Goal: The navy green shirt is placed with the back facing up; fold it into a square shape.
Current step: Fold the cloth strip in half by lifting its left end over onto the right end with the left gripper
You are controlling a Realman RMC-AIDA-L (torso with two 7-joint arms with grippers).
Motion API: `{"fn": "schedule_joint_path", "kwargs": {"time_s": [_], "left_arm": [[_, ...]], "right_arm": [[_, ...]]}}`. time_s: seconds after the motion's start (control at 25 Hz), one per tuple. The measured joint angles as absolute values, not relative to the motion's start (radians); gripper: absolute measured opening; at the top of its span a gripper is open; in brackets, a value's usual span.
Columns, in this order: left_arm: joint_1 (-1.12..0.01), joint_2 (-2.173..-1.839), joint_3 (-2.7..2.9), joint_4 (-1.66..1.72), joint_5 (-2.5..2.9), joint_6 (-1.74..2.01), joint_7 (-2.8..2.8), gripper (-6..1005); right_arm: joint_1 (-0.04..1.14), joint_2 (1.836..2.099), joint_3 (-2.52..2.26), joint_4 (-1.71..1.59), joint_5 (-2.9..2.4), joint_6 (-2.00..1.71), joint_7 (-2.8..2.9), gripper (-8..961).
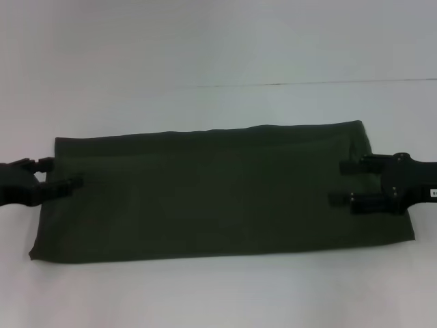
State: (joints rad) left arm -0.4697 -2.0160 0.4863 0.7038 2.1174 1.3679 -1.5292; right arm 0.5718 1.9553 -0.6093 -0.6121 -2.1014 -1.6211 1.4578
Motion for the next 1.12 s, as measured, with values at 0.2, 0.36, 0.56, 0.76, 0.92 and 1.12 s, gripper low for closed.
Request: {"fn": "schedule_joint_path", "kwargs": {"time_s": [0.2, 0.36, 0.56, 0.76, 0.92, 1.12], "left_arm": [[-0.455, -2.02, 0.477, 0.661, 2.114, 1.284, -1.433, 848], [-0.452, -2.02, 0.489, 0.636, 2.121, 1.259, -1.386, 848], [-0.444, -2.023, 0.509, 0.629, 2.127, 1.253, -1.356, 847], [-0.436, -2.029, 0.553, 0.626, 2.128, 1.246, -1.349, 846], [-0.44, -2.033, 0.578, 0.612, 2.13, 1.211, -1.359, 846], [-0.464, -2.034, 0.58, 0.583, 2.184, 1.168, -1.398, 845]], "right_arm": [[0.573, 1.954, -0.612, -0.622, -2.107, -1.626, 1.426, 872], [0.584, 1.957, -0.618, -0.635, -2.108, -1.628, 1.423, 872], [0.59, 1.963, -0.619, -0.648, -2.108, -1.619, 1.426, 872], [0.592, 1.966, -0.619, -0.649, -2.108, -1.611, 1.425, 871], [0.588, 1.967, -0.62, -0.649, -2.108, -1.607, 1.425, 871], [0.586, 1.966, -0.62, -0.649, -2.109, -1.607, 1.425, 871]]}}
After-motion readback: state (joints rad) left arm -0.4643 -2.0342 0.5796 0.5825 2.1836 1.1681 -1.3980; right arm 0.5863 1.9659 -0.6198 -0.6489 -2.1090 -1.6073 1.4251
